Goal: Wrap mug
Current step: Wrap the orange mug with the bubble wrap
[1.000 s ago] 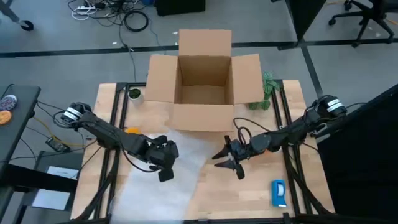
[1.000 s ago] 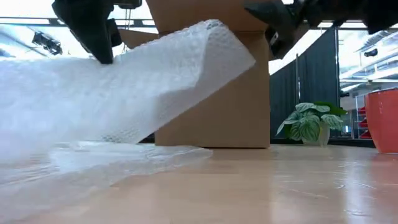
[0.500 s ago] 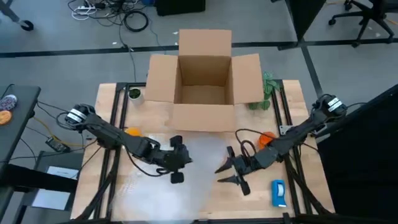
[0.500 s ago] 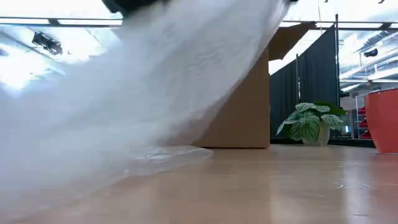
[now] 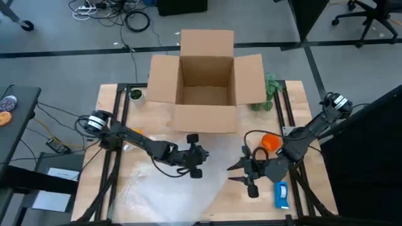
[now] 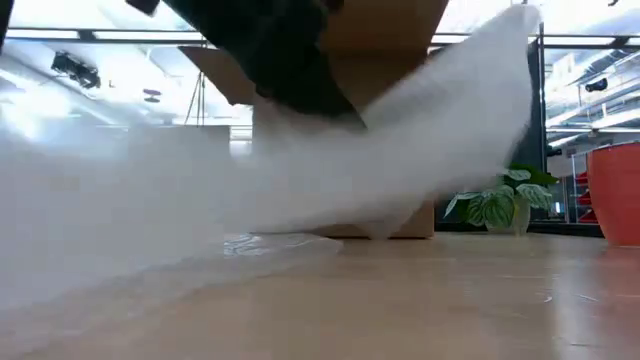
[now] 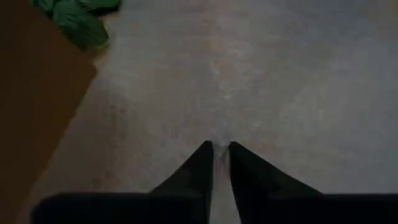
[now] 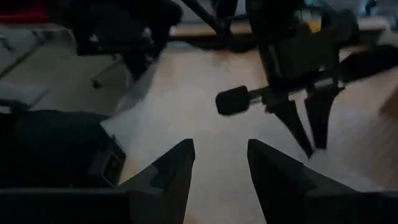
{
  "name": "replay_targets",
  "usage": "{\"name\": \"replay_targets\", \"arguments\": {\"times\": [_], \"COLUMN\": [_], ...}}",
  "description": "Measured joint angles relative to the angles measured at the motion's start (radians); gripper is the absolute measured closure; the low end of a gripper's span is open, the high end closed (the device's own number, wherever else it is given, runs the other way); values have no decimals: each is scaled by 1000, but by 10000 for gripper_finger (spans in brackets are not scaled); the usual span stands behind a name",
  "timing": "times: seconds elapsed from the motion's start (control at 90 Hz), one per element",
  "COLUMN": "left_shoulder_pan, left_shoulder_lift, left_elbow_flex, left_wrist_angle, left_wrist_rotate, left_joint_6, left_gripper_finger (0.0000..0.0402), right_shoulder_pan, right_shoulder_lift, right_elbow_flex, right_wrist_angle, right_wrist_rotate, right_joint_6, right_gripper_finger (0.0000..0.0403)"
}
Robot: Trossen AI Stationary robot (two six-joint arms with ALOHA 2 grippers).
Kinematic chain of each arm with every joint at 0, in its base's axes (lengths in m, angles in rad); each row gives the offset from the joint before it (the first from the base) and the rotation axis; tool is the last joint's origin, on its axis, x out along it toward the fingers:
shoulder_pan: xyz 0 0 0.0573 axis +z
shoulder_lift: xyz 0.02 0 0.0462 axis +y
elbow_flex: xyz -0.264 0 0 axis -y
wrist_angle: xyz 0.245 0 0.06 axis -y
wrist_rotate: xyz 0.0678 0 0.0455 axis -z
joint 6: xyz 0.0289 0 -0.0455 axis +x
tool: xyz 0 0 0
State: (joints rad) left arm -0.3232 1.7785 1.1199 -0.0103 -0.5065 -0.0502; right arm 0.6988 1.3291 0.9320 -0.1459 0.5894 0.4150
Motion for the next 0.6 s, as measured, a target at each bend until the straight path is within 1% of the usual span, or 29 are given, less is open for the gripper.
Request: {"name": "replay_targets", "arguments": {"times": [0.078,0.122,0.211,0.278,0.433,0.533,0.6], "left_shoulder_pan": [3,3,-7,-20,-74,-125,-174], "left_shoulder_lift": [-3,-15,-51,-81,-148,-192,-219], "left_elbow_flex": [14,32,87,137,220,230,230], "left_wrist_angle": [1,-27,-156,-295,-638,-825,-929], "left_wrist_rotate": [30,44,64,84,143,231,278], "left_joint_6": [-4,-9,-12,-40,-184,-336,-464], "left_gripper_finger": [310,292,261,246,236,235,235], "right_shoulder_pan": [-22,-31,-50,-56,-69,-73,-75], "right_shoulder_lift": [21,30,62,86,182,274,345], "right_elbow_flex": [-11,-24,-44,-53,-57,-57,-57], "right_wrist_angle": [-32,-44,-46,-46,-16,73,173], "right_wrist_rotate": [1,1,-3,-6,-7,-8,-15], "right_joint_6": [54,77,105,130,178,211,219], "right_gripper_finger": [268,268,268,268,268,268,268]}}
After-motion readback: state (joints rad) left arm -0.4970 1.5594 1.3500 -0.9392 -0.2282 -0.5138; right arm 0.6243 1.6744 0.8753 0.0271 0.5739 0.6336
